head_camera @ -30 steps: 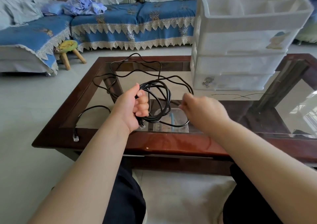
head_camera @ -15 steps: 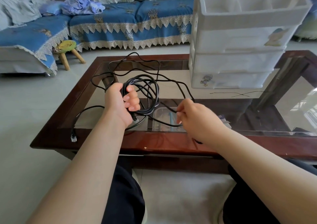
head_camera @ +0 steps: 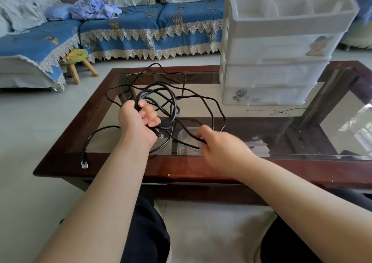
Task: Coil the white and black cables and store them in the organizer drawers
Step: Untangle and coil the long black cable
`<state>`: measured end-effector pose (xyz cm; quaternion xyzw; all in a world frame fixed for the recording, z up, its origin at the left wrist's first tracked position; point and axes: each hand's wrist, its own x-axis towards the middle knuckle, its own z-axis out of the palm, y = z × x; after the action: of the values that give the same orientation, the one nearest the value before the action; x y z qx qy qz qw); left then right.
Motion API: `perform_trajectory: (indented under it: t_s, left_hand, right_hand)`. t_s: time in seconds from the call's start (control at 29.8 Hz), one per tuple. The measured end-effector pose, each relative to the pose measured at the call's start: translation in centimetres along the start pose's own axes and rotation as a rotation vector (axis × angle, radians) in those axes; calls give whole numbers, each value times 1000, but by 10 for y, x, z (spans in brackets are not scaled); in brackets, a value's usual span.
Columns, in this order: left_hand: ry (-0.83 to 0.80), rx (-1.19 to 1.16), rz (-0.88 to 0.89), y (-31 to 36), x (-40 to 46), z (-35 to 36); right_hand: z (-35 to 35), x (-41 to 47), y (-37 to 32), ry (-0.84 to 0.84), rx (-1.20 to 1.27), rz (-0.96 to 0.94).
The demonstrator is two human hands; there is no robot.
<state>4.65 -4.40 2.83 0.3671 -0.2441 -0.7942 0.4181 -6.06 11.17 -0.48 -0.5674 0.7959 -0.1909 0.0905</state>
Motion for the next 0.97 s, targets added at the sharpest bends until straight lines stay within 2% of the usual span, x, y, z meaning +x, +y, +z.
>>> perform_trajectory:
  t_s: [0.13,0.17,0.23,0.27,0.34,0.4,0.47,0.6,0.67,0.8,0.91,0.97]
  left_hand:
    - [112,-177,76,11,7,-7]
    - [125,-245,80,14,10,-10]
    - [138,-348,80,20,15,-17]
    - [148,-369,84,23,17,-20]
    - [168,-378,91,24,20,-24]
    - [171,-342,90,23,21,-23]
    - [153,-207,78,21,21,-20]
    - [36,189,36,11,18,-10]
    - [-37,358,30,2,13,-5]
    - [-241,724,48,-14,3,0]
    - [-403,866,-63,-23,-5,0]
    - [-508,875,-174,-29,-9,0]
  right_hand:
    - [8,-5,-8,-32,830,36]
    - [9,-5,-6,-17,977,70]
    - [8,-2,-2,30,1078,132]
    - [8,0,1,69,1035,155]
    - [6,1,6,215,787,144]
    - [5,2,8,401,394,20]
    - [7,4,8,529,99,-143]
    - [14,10,3,444,-183,-342]
    - [13,12,-1,382,-216,-440]
    - [-2,20,-10,300,-19,-501]
    - [-15,26,-11,271,54,-466]
    - [-20,32,-9,224,79,-409]
